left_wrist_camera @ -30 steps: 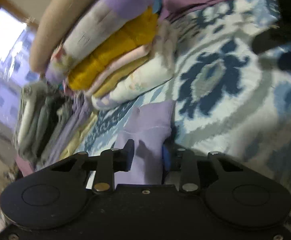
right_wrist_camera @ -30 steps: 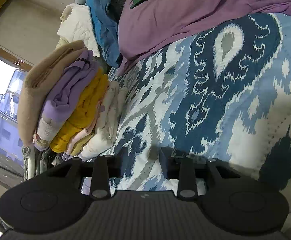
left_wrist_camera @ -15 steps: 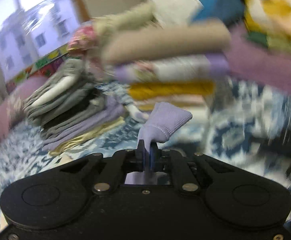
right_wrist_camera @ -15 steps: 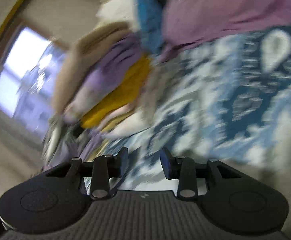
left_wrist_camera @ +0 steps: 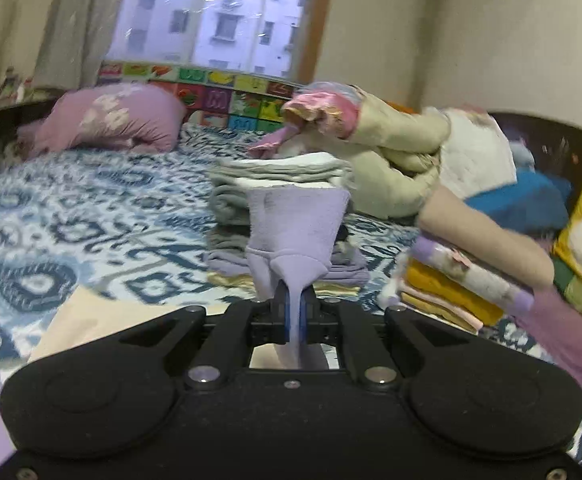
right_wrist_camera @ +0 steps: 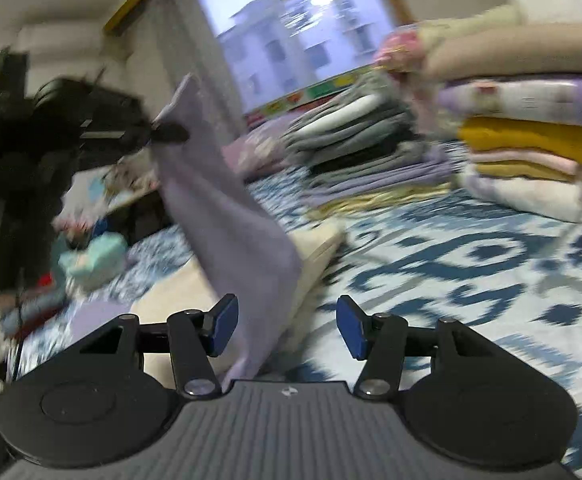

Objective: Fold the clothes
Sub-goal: 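Carry the held sleeve with the left gripper across the cream body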

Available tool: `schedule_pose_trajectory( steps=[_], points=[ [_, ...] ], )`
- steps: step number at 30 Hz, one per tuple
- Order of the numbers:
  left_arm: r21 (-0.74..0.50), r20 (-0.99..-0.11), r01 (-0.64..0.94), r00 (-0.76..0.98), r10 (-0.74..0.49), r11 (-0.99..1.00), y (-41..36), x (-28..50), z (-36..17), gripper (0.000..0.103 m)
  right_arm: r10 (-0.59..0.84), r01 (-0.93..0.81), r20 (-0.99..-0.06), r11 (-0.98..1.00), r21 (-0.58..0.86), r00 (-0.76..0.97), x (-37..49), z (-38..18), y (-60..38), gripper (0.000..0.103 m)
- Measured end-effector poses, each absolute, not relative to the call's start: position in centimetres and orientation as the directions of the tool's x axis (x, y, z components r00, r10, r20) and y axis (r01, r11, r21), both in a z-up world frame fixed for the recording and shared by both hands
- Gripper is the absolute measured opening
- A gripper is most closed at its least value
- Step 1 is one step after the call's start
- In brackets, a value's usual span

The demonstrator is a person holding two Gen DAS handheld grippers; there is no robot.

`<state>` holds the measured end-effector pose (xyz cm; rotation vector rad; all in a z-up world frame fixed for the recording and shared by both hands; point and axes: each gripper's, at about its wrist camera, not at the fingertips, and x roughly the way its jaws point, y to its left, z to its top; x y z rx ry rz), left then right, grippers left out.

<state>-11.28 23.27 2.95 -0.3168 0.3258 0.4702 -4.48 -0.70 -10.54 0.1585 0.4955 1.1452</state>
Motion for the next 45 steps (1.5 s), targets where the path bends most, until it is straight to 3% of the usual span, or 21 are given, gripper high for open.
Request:
schedule_pose_trajectory(
  steps=[10, 17, 23, 33, 45],
  points=[
    [-0.286, -0.359, -0.502, 0.846, 0.395, 0.816, 27.3, -16.4, 1.3, 0.004, 0.806, -0.903, -0.455, 0.430, 0.008, 0.379, -12.4, -12.2, 4.7, 0.052],
    [-0.348, -0.341, -0.516, 0.847, 0.407, 0.783, 30.5, -19.5, -0.6, 0.004, 0.748, -0.884, -0.482, 0.440, -0.157, 0.457, -14.2, -13.6, 6.4, 0.045],
    [-0.402, -0.324, -0.502, 0.860, 0.394, 0.766, 33.0, -22.1, -3.5, 0.004, 0.742, -0.867, -0.450, 0.407, -0.286, 0.497, -16.0, -14.0, 7.2, 0.017],
    [-0.441, -0.346, -0.521, 0.850, 0.397, 0.731, 35.9, -24.9, -6.1, 0.004, 0.728, -0.836, -0.436, 0.357, -0.417, 0.528, -17.6, -14.7, 7.9, 0.017],
    [-0.346, -0.452, -0.595, 0.783, 0.428, 0.725, 36.6, -25.1, -8.1, 0.004, 0.724, -0.812, -0.425, 0.327, -0.484, 0.544, -18.9, -15.2, 7.9, 0.017]
  ],
)
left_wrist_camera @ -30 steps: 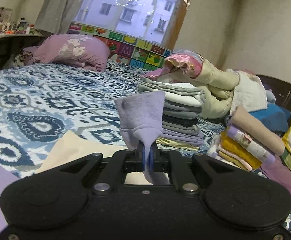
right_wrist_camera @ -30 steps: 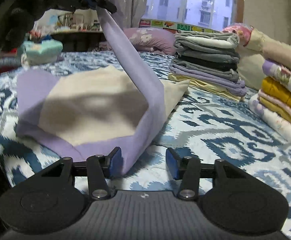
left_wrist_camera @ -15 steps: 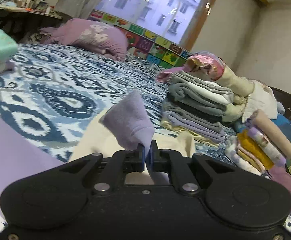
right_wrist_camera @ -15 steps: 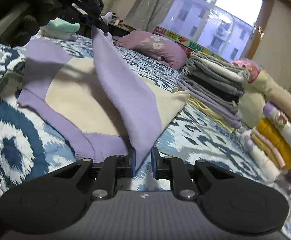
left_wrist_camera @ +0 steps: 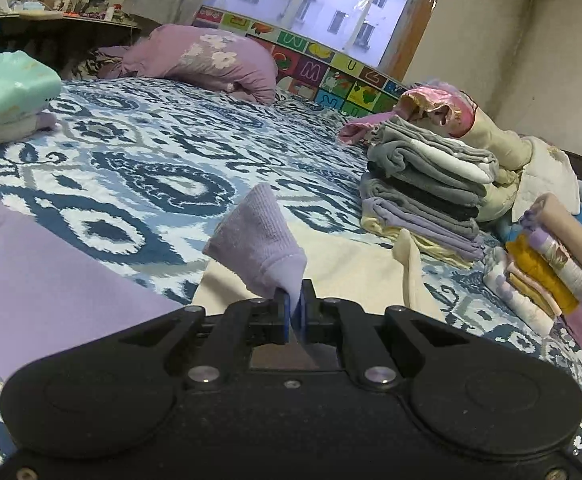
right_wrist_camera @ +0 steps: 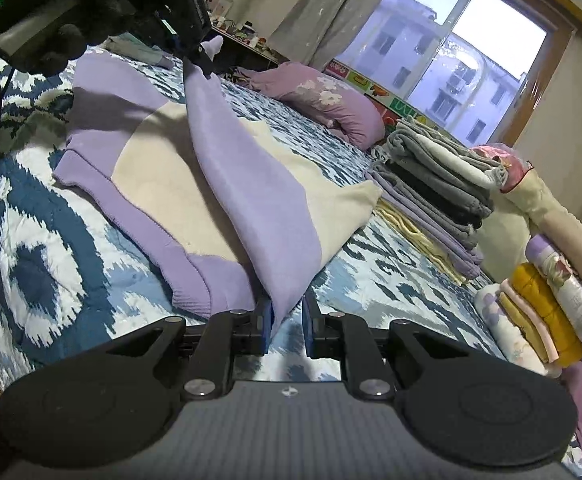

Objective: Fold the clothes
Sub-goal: 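Carry the held sleeve with the left gripper across the cream body, then lower the sleeve onto the cream body and open the left gripper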

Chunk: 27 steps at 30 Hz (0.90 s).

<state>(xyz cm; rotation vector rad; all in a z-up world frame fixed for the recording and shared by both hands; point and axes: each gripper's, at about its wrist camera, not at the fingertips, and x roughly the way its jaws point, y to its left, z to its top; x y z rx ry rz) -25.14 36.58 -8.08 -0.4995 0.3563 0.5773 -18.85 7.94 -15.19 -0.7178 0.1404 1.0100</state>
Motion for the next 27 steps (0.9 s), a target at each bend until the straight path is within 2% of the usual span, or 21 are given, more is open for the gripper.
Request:
schedule_pose_trajectory(
  steps=[12, 14, 16, 18, 22, 24, 27],
  points=[
    [-0.246, -0.590, -0.663, 0.681, 0.433, 0.707, 37.2, -23.4, -11.0, 0.004, 0.706, -0.835, -0.477, 0.313, -0.453, 0.524, -19.0, -14.9, 6.6, 0.018],
    [-0.244, -0.589, -0.662, 0.681, 0.434, 0.709, 37.2, -23.4, -11.0, 0.004, 0.707, -0.842, -0.486, 0.310, -0.441, 0.514, -19.1, -14.8, 6.0, 0.021],
    [-0.241, -0.589, -0.660, 0.682, 0.434, 0.711, 37.1, -23.3, -11.1, 0.004, 0.725, -0.859, -0.485, 0.306, -0.409, 0.489, -19.1, -14.2, 5.4, 0.027],
    [-0.240, -0.591, -0.663, 0.679, 0.435, 0.709, 37.0, -23.4, -11.2, 0.004, 0.751, -0.875, -0.466, 0.319, -0.364, 0.468, -19.1, -13.5, 5.0, 0.034],
    [-0.230, -0.578, -0.654, 0.688, 0.440, 0.721, 36.7, -23.5, -10.7, 0.004, 0.794, -0.889, -0.407, 0.365, -0.275, 0.452, -18.5, -12.3, 4.9, 0.033],
    [-0.201, -0.600, -0.661, 0.666, 0.443, 0.723, 36.6, -23.1, -10.8, 0.004, 0.798, -0.888, -0.389, 0.402, -0.224, 0.459, -17.2, -12.0, 6.2, 0.030],
    [-0.158, -0.636, -0.681, 0.624, 0.454, 0.715, 36.6, -22.8, -11.2, 0.021, 0.793, -0.880, -0.386, 0.451, -0.147, 0.471, -14.8, -11.7, 8.5, 0.030]
  ],
)
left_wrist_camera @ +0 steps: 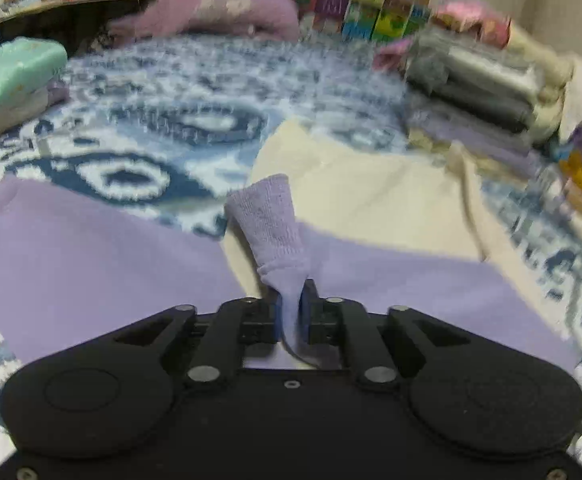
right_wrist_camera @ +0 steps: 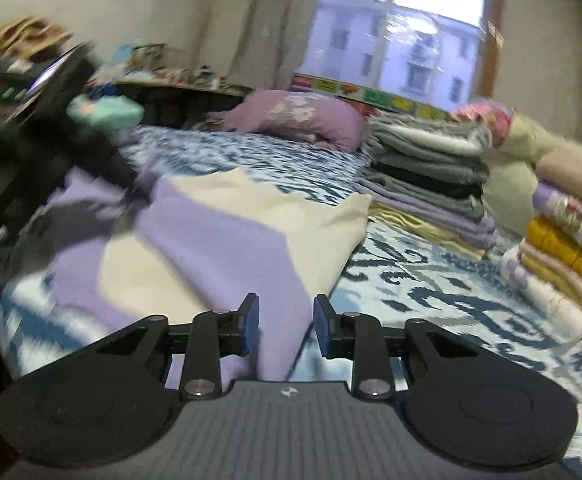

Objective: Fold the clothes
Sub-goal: 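Lower the sleeve onto the cream body and open the left gripper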

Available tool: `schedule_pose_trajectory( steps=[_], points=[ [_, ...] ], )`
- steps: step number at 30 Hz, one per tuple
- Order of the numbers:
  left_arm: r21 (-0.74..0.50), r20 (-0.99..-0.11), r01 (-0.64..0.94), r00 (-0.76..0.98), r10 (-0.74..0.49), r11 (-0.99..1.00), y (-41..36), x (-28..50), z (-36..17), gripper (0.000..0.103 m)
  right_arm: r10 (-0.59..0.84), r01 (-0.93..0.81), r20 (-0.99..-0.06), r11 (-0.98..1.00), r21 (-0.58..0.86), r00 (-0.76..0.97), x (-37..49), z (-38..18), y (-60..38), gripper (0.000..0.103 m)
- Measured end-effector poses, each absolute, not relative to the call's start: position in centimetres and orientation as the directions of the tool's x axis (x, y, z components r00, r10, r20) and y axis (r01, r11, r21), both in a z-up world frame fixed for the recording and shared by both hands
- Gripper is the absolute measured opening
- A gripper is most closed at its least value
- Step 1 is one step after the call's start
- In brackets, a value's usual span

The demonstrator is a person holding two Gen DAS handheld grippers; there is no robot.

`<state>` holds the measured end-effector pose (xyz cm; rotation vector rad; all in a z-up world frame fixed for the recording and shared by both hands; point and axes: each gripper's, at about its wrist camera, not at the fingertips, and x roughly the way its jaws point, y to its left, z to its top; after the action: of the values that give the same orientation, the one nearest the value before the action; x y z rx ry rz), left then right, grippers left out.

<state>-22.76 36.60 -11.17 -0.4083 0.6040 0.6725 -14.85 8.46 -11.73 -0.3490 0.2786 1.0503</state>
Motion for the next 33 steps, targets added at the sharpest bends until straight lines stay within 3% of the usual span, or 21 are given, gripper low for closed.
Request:
schedule_pose_trajectory(
  steps=[2, 4, 7, 9, 14, 20, 26, 28, 33],
  points=[
    [-0.111, -0.627, -0.703, 0.598, 0.500, 0.703, 36.3, -22.9, -10.7, 0.029, 0.784, -0.873, -0.397, 0.471, -0.122, 0.478, -13.6, -11.8, 9.6, 0.030],
    [-0.019, -0.582, -0.738, 0.557, 0.593, 0.675, 35.6, -23.1, -9.6, 0.043, 0.778, -0.876, -0.415, 0.468, -0.120, 0.472, -13.0, -12.4, 10.5, 0.030],
    [0.059, -0.526, -0.764, 0.523, 0.671, 0.642, 34.8, -22.8, -7.9, 0.043, 0.777, -0.894, -0.450, 0.425, -0.139, 0.440, -12.9, -13.2, 11.7, 0.030],
    [0.044, -0.499, -0.749, 0.557, 0.663, 0.662, 34.3, -21.9, -6.5, 0.043, 0.772, -0.902, -0.470, 0.398, -0.166, 0.427, -13.3, -13.6, 12.2, 0.031],
    [-0.154, -0.498, -0.566, 0.752, 0.431, 0.810, 34.2, -15.0, -4.2, 0.043, 0.787, -0.920, -0.483, 0.370, -0.128, 0.384, -13.3, -14.0, 11.8, 0.032],
    [-0.269, -0.576, -0.473, 0.777, 0.253, 0.839, 36.1, -3.4, -5.8, 0.043, 0.796, -0.926, -0.486, 0.367, -0.088, 0.362, -13.1, -14.3, 11.6, 0.032],
    [-0.334, -0.641, -0.489, 0.744, 0.186, 0.806, 38.3, 2.6, -8.0, 0.027, 0.803, -0.929, -0.486, 0.367, -0.054, 0.346, -12.9, -14.3, 11.4, 0.032],
    [-0.338, -0.655, -0.485, 0.736, 0.168, 0.806, 38.7, 3.2, -8.4, 0.008, 0.804, -0.929, -0.487, 0.366, -0.048, 0.342, -12.8, -14.4, 11.4, 0.032],
    [-0.353, -0.652, -0.515, 0.734, 0.189, 0.781, 40.1, 2.3, -9.6, 0.004, 0.808, -0.931, -0.489, 0.365, -0.024, 0.329, -12.6, -14.4, 11.3, 0.032]
  ],
)
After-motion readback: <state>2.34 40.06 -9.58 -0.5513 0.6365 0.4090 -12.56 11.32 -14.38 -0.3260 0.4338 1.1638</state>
